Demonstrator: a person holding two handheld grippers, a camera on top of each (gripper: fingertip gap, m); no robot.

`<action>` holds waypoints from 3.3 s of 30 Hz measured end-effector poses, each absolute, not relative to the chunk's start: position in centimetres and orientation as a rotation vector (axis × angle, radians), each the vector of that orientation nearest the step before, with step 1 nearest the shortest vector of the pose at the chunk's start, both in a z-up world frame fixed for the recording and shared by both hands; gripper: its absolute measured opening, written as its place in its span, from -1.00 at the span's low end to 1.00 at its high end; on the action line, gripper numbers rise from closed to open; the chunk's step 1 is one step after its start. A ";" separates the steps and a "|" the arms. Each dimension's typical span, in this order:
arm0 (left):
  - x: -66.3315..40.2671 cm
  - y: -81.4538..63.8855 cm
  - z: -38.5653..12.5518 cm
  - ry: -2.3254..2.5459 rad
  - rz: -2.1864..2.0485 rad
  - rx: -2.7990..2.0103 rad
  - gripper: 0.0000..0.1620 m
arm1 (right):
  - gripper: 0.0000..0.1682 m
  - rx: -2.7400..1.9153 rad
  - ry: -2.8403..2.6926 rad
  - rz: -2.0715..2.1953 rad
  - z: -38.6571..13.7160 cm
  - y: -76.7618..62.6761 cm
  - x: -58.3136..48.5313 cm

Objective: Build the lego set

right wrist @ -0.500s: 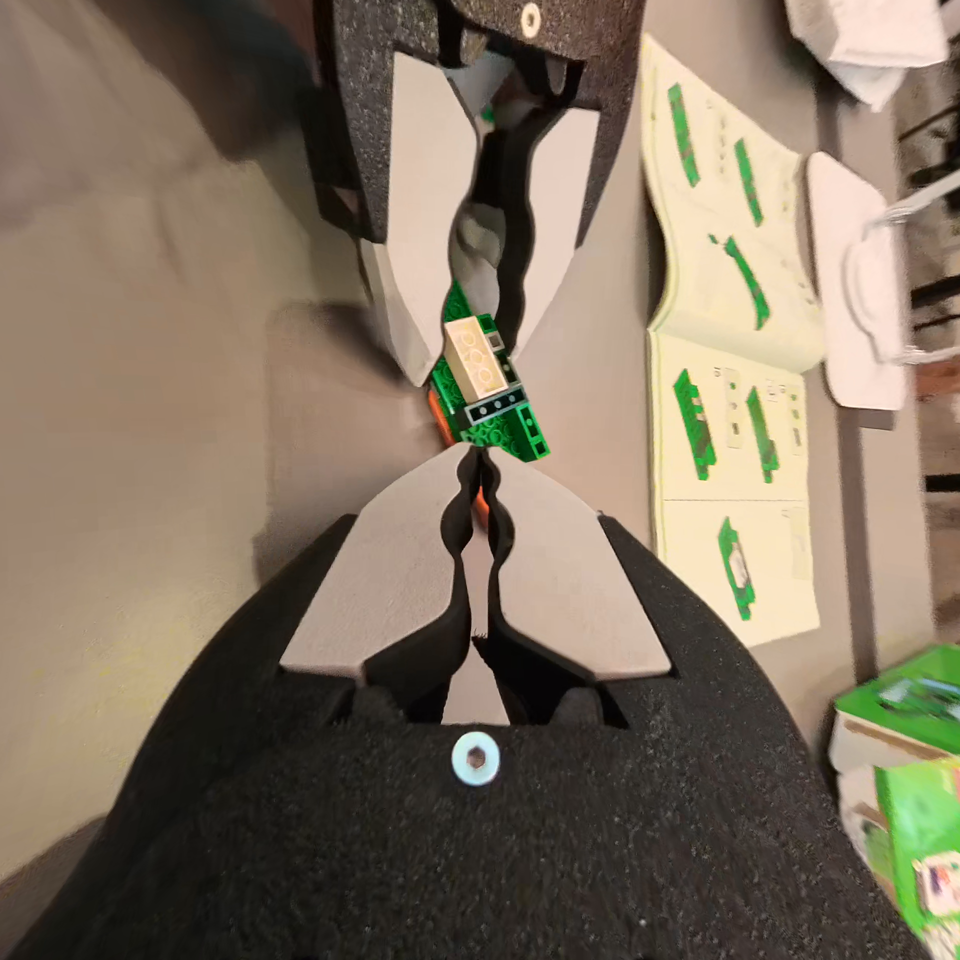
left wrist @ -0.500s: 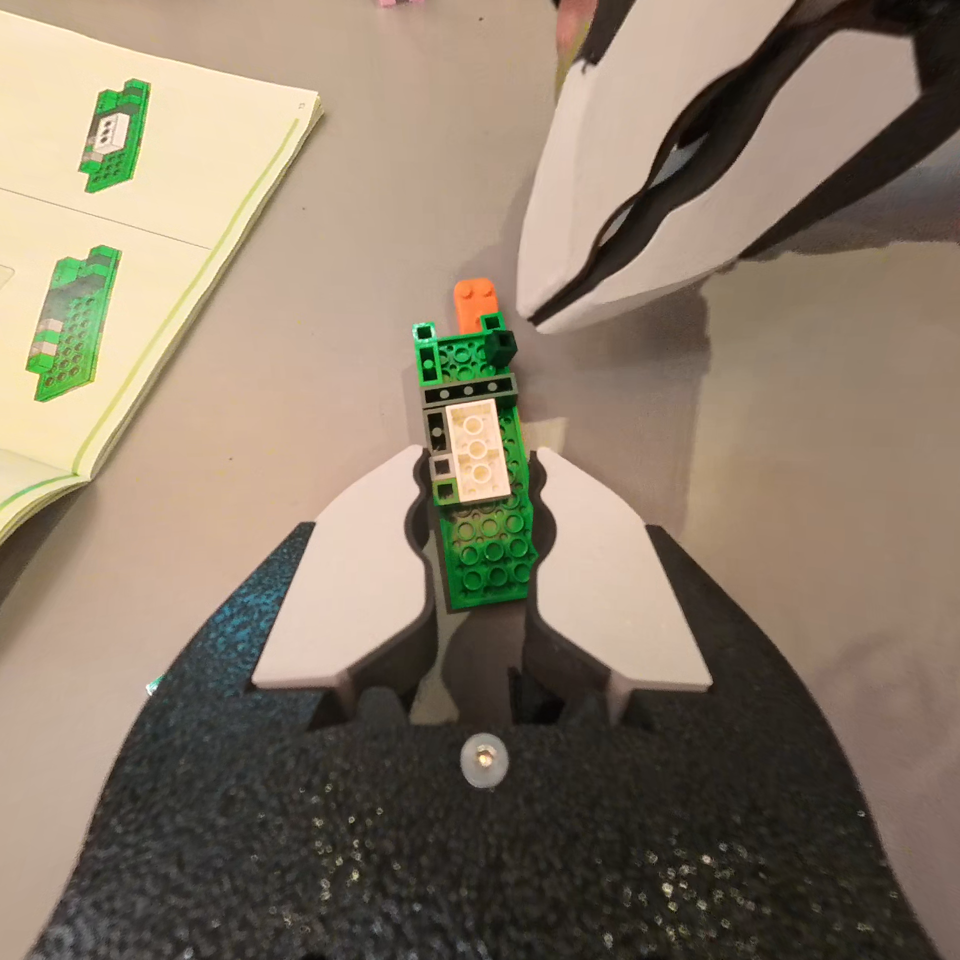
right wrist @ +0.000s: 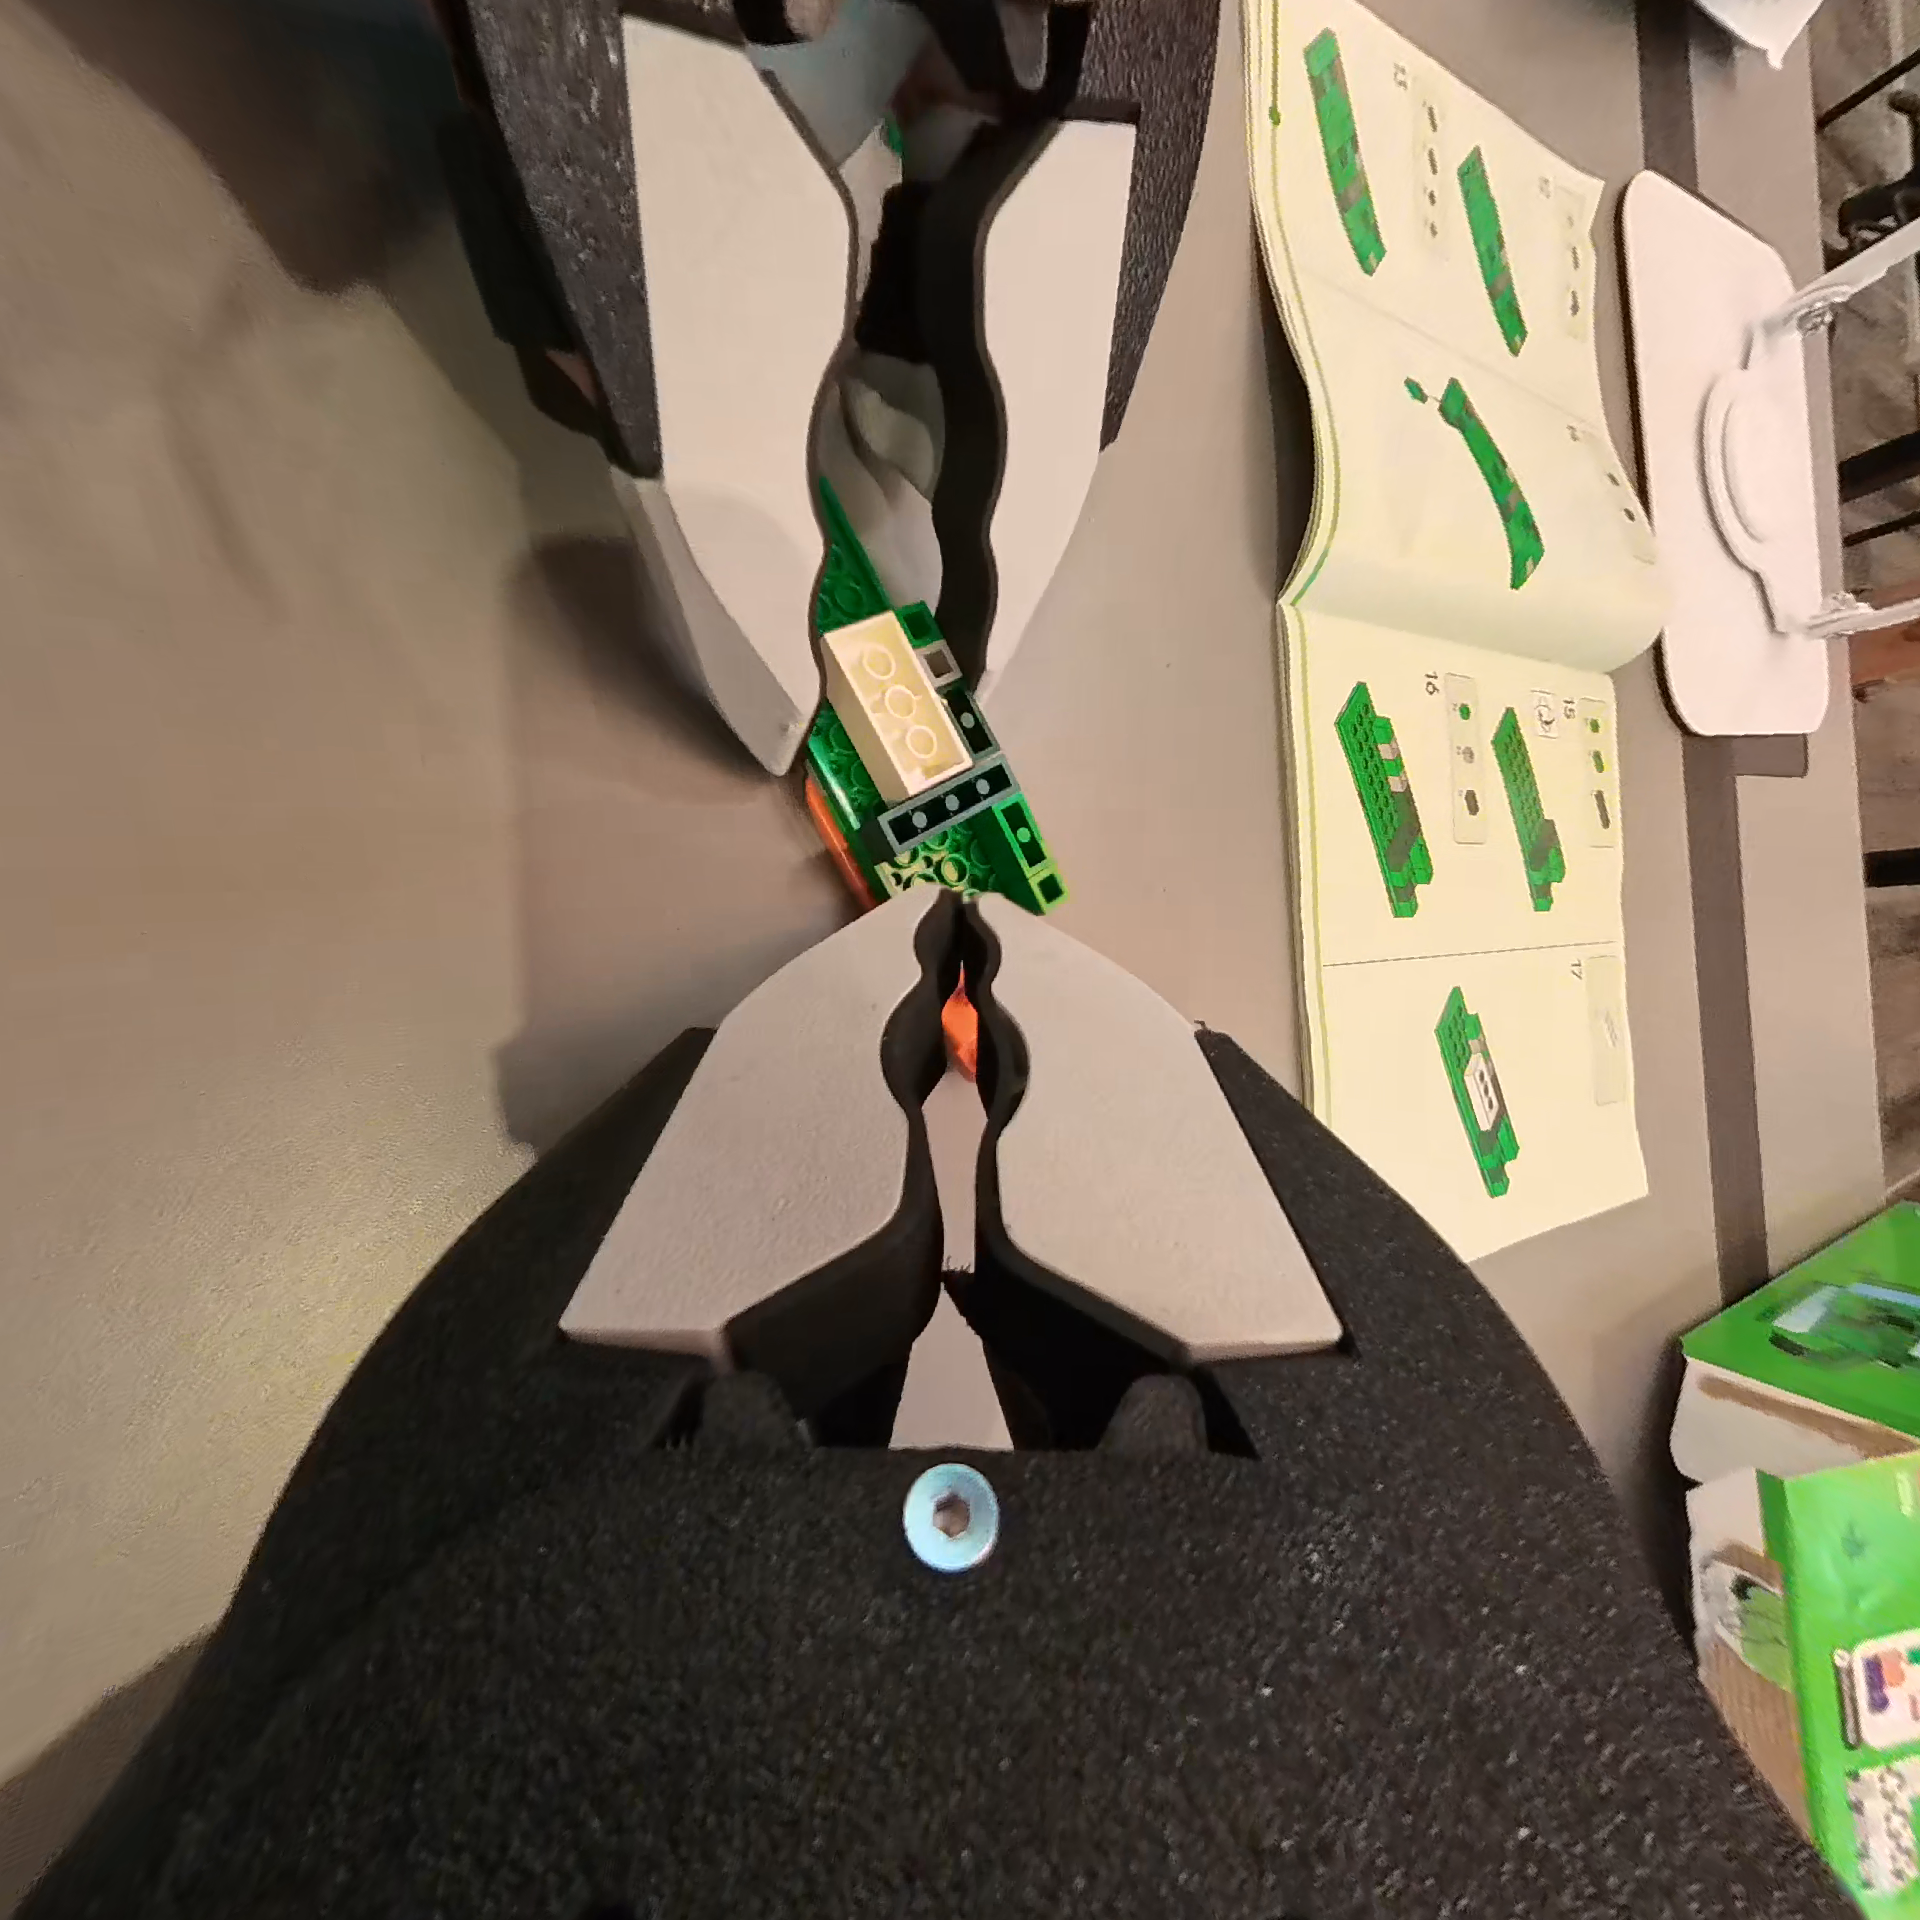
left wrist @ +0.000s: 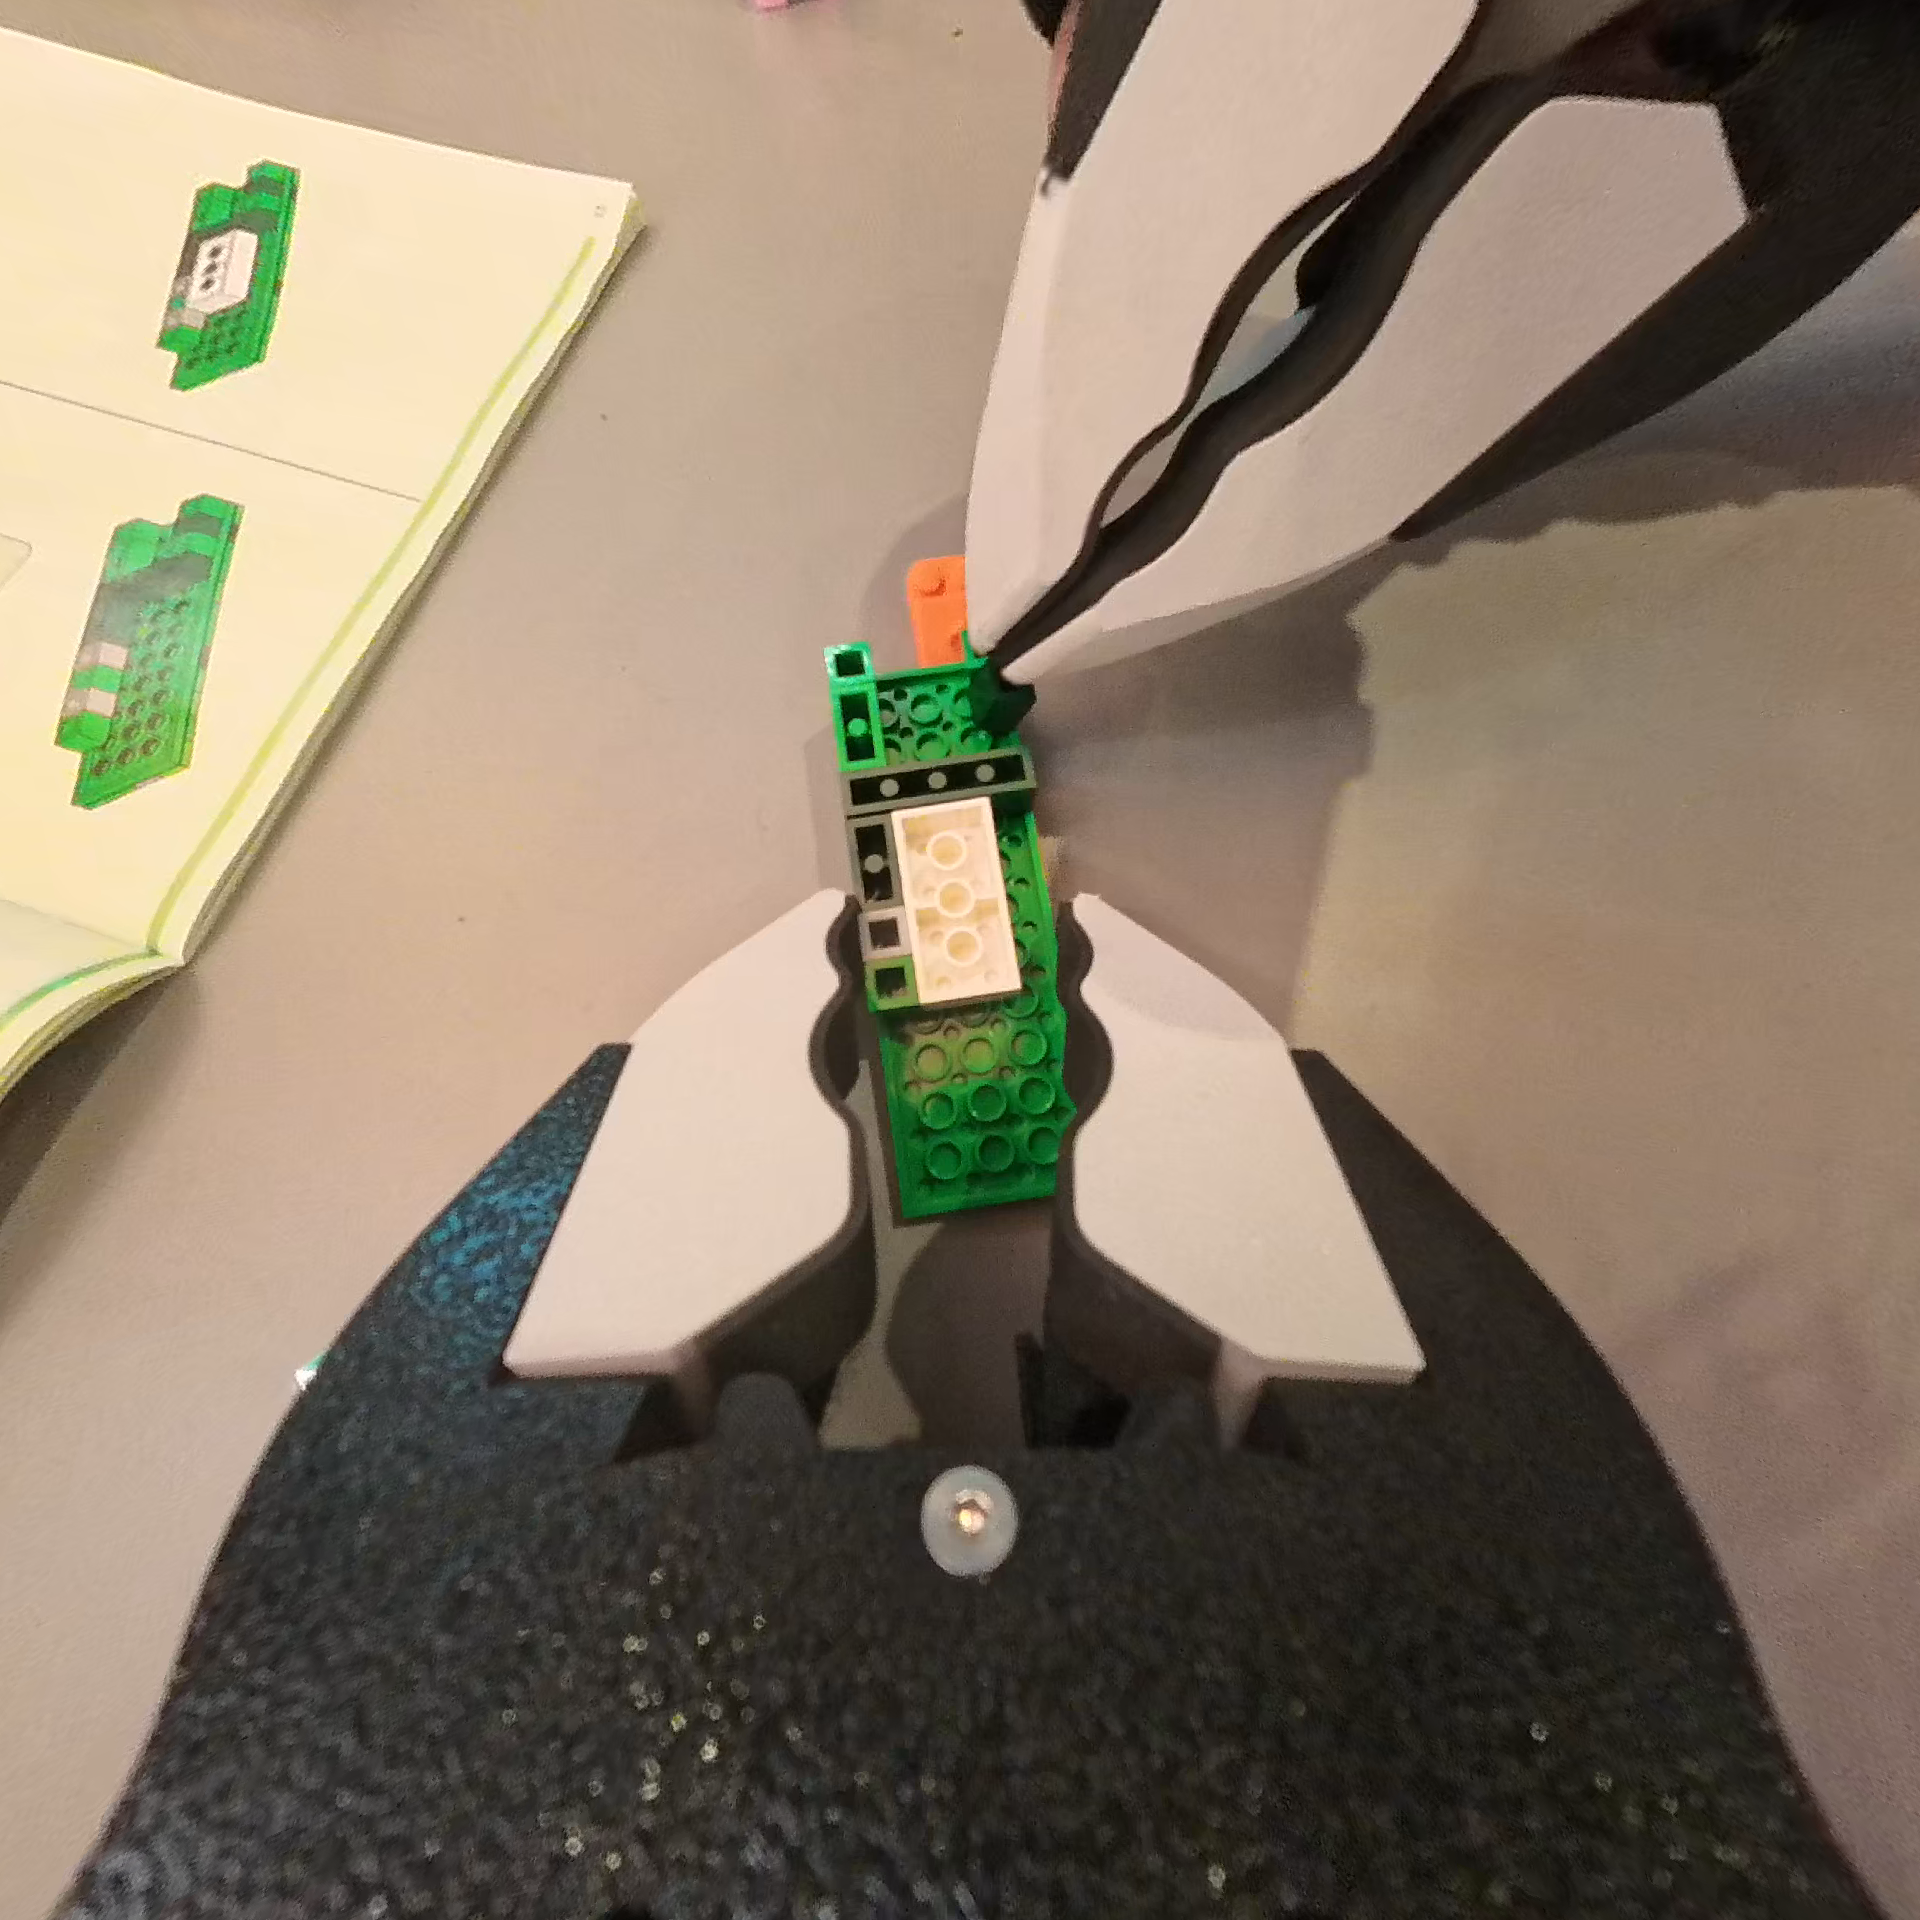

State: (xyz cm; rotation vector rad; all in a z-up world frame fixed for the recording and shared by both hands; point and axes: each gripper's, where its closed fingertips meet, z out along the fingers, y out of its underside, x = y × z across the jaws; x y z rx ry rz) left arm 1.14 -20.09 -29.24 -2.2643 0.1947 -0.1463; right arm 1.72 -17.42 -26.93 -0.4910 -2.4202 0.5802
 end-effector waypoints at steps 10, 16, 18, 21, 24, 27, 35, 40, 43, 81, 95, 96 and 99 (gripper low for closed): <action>1.2 -20.1 -29.2 0.195 -0.144 -2.264 -0.56 | -1.00 -0.463 -2.462 0.515 -27.3 -17.5 1.3; 1.2 -20.1 -29.2 0.195 -0.144 -2.260 -0.56 | -1.00 -0.454 -2.450 0.500 -27.4 -17.4 1.3; 1.2 -20.1 -29.2 0.197 -0.139 -2.260 -0.56 | -1.00 -0.469 -2.443 0.490 -27.4 -17.4 1.3; 1.2 -20.1 -29.2 0.200 -0.131 -2.261 -0.56 | -1.00 -0.491 -2.427 0.446 -27.4 -17.4 1.2; 1.2 -20.1 -29.2 0.200 -0.128 -2.261 -0.56 | -1.00 -0.531 -2.422 0.417 -27.4 -17.3 1.2; 1.1 -20.1 -29.2 0.202 -0.122 -2.261 -0.56 | -1.00 -0.567 -2.420 0.392 -27.4 -17.3 1.2; 1.1 -20.1 -29.3 0.197 -0.123 -2.265 -0.56 | -1.00 -0.677 -2.402 0.423 -27.4 -17.3 1.1; 1.1 -20.1 -29.3 0.198 -0.119 -2.266 -0.56 | -1.00 -0.782 -2.327 0.571 -27.2 -16.8 1.2; 1.1 -20.0 -29.3 0.198 -0.120 -2.265 -0.56 | -1.00 -0.821 -2.278 0.647 -27.0 -16.6 1.6; 1.4 -20.1 -29.3 0.213 -0.140 -2.267 -0.56 | -1.00 -0.098 -2.726 0.369 -27.8 -18.2 2.2; 1.4 -20.0 -29.3 0.210 -0.144 -2.266 -0.56 | -0.92 -0.548 -2.555 0.645 -26.5 -17.0 2.4; 1.4 -20.0 -29.3 0.208 -0.146 -2.265 -0.56 | -0.91 -0.591 -2.527 0.692 -26.6 -16.9 2.6; 1.5 -20.0 -29.3 0.206 -0.146 -2.265 -0.56 | -0.88 -0.695 -2.417 0.784 -26.8 -16.5 2.9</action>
